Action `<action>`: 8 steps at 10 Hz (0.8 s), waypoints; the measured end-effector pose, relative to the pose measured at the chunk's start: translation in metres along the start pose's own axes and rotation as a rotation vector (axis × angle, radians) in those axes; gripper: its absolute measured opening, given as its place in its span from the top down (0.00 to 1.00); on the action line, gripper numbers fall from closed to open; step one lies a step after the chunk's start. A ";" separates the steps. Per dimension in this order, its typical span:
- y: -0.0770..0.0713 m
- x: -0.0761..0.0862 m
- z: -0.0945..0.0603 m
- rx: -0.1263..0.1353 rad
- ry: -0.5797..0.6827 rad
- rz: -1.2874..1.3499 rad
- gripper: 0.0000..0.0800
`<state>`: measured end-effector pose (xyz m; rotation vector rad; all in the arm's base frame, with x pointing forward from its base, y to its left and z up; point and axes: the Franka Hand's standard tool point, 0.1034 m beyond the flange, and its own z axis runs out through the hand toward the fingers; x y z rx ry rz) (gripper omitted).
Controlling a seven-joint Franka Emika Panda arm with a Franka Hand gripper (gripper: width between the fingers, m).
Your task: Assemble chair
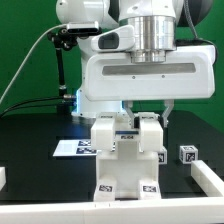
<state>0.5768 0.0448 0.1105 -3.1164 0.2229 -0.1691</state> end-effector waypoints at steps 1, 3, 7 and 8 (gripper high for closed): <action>0.001 0.000 0.005 -0.003 0.008 0.000 0.64; 0.002 -0.001 0.011 -0.008 0.004 0.001 0.64; 0.002 0.000 0.011 -0.008 0.006 0.001 0.64; 0.002 0.000 0.010 -0.007 0.004 0.001 0.50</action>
Offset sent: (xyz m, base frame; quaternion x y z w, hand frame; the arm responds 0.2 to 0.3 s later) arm -0.0010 0.0004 -0.0128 0.0032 0.0046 0.0114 0.9999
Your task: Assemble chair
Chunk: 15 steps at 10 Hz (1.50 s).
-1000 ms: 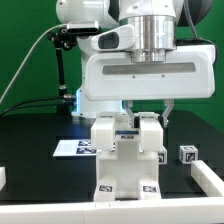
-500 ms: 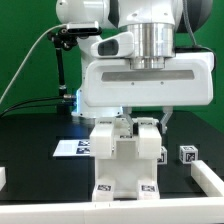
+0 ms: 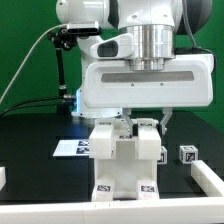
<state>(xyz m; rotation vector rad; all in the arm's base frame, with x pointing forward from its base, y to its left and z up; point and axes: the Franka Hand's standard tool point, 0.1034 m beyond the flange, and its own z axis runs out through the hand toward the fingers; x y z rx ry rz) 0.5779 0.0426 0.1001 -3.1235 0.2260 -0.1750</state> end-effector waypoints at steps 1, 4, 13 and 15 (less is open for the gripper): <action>0.001 0.001 0.000 0.000 0.000 0.000 0.50; 0.003 0.001 0.000 0.000 -0.001 0.007 0.20; -0.003 0.001 -0.048 0.033 -0.036 0.011 0.19; -0.003 0.001 -0.047 0.033 -0.037 0.011 0.19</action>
Offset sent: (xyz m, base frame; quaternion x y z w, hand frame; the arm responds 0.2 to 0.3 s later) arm 0.0013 0.0011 0.0009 0.0016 -0.0007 0.0015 1.0000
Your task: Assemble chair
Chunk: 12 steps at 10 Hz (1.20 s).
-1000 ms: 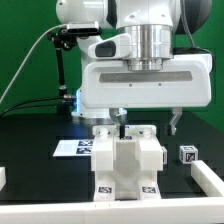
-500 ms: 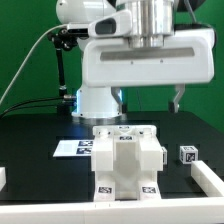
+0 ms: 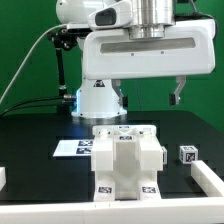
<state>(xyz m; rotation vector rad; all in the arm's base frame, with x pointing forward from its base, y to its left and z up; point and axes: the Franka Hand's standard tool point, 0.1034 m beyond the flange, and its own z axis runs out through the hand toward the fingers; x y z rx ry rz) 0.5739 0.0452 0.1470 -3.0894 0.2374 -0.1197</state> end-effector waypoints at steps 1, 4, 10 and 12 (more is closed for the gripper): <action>0.000 0.000 0.000 0.000 0.000 0.000 0.19; -0.015 -0.004 -0.004 0.004 -0.014 0.021 0.19; -0.070 -0.025 -0.004 0.008 -0.008 0.013 0.19; -0.073 -0.031 -0.003 0.007 -0.014 0.015 0.19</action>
Offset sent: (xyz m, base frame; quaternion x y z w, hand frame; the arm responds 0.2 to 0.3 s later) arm -0.0032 0.0321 0.0144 0.0008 -0.0287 0.0354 0.9990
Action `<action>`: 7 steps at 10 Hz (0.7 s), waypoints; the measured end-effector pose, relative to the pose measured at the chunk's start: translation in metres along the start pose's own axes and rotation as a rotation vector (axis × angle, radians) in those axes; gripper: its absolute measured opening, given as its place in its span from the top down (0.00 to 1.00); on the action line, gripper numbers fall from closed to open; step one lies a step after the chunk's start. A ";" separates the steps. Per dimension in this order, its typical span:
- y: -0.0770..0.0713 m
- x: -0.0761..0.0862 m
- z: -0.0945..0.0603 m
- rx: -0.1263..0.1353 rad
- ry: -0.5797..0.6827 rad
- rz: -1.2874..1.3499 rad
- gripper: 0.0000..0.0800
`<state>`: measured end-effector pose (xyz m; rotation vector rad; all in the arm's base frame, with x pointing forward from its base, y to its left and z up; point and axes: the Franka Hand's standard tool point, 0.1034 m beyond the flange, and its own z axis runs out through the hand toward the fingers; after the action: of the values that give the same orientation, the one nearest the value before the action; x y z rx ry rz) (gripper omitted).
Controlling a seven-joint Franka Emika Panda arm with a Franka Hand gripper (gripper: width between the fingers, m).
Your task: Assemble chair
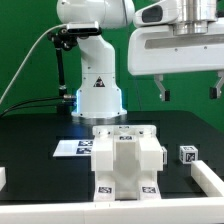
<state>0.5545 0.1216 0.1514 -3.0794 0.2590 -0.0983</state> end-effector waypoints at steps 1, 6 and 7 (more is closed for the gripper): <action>-0.004 -0.024 0.005 -0.004 -0.059 -0.024 0.19; -0.013 -0.060 0.020 -0.033 -0.091 -0.004 0.19; -0.014 -0.061 0.020 -0.033 -0.093 -0.006 0.19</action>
Offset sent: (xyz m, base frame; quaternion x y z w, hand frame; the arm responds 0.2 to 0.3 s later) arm -0.0585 0.0365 -0.0230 -0.0917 0.0886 0.0624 0.9899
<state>0.4985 0.1461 0.1286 -3.1072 0.2501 0.0488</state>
